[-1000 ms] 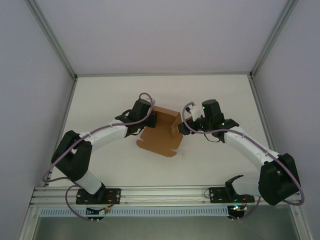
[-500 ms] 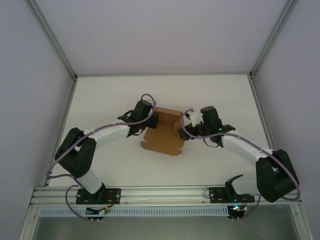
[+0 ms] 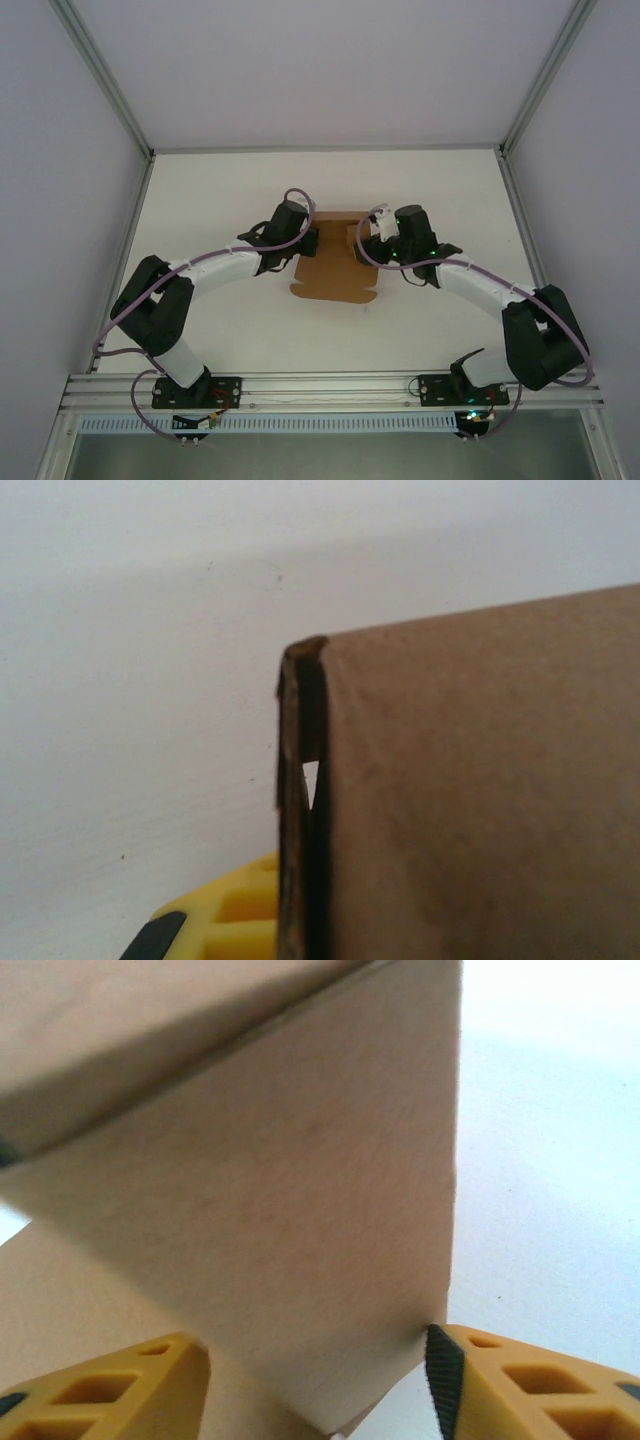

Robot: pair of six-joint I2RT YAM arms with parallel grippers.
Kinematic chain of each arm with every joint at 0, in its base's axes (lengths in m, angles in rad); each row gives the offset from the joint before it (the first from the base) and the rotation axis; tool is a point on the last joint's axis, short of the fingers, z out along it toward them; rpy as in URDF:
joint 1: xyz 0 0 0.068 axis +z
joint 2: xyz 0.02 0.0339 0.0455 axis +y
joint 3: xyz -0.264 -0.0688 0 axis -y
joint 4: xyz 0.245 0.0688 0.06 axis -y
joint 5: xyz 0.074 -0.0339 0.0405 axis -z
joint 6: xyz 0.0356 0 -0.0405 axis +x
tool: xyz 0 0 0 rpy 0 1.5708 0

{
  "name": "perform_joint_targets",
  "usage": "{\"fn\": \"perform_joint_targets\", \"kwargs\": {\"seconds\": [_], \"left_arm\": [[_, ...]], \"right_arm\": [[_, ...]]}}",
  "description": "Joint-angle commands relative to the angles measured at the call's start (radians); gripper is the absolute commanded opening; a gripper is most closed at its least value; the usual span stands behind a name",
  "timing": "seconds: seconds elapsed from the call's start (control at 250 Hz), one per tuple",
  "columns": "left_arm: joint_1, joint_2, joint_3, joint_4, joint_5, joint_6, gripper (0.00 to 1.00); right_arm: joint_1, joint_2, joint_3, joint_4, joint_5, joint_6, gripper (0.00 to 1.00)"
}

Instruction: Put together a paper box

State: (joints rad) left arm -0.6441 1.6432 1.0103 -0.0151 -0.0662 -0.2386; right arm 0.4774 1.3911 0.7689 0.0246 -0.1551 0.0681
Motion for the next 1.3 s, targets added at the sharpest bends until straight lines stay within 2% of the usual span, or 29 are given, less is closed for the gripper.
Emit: {"fn": "perform_joint_targets", "kwargs": {"seconds": [0.0, 0.096, 0.22, 0.403, 0.591, 0.691, 0.751, 0.85, 0.978, 1.082, 1.122, 1.15, 1.206, 1.294], "left_arm": [[-0.039, -0.024, 0.003, -0.002, 0.046, 0.031, 0.00], [-0.048, -0.031, 0.005, 0.000, 0.050, 0.039, 0.00], [-0.058, -0.031, 0.015, -0.006, 0.032, 0.039, 0.00], [-0.062, -0.039, 0.027, -0.009, 0.012, 0.014, 0.00], [-0.063, -0.050, 0.040, -0.026, -0.008, -0.013, 0.00], [-0.063, -0.055, 0.041, -0.028, -0.014, -0.032, 0.00], [-0.065, -0.059, 0.041, -0.027, -0.014, -0.044, 0.00], [-0.066, -0.063, 0.040, -0.027, -0.026, -0.058, 0.00], [-0.068, -0.070, 0.045, -0.033, -0.025, -0.059, 0.00], [-0.069, -0.074, 0.049, -0.038, -0.013, -0.056, 0.00], [-0.068, -0.074, 0.051, -0.045, -0.012, -0.055, 0.00], [-0.068, -0.075, 0.053, -0.048, -0.014, -0.054, 0.00], [-0.068, -0.076, 0.053, -0.054, -0.012, -0.052, 0.00], [-0.068, -0.080, 0.047, -0.049, 0.005, -0.049, 0.00]], "right_arm": [[0.015, 0.023, 0.050, 0.114, 0.086, 0.027, 0.52], [0.045, 0.042, 0.052, 0.153, 0.156, 0.021, 0.45], [0.086, 0.072, 0.074, 0.173, 0.341, 0.039, 0.34], [0.105, 0.101, 0.093, 0.156, 0.522, 0.108, 0.21], [0.116, 0.122, 0.134, 0.014, 0.765, 0.225, 0.13], [0.122, 0.138, 0.175, -0.110, 0.921, 0.365, 0.08], [0.126, 0.165, 0.212, -0.210, 1.018, 0.449, 0.00], [0.123, 0.216, 0.266, -0.350, 1.133, 0.570, 0.00], [0.126, 0.236, 0.283, -0.362, 1.132, 0.593, 0.00], [0.124, 0.213, 0.252, -0.241, 1.049, 0.485, 0.00], [0.124, 0.194, 0.231, -0.176, 0.986, 0.436, 0.16], [0.124, 0.180, 0.219, -0.144, 0.939, 0.408, 0.22], [0.125, 0.153, 0.209, -0.108, 0.858, 0.360, 0.30], [0.125, 0.112, 0.185, -0.049, 0.756, 0.300, 0.37]]}}
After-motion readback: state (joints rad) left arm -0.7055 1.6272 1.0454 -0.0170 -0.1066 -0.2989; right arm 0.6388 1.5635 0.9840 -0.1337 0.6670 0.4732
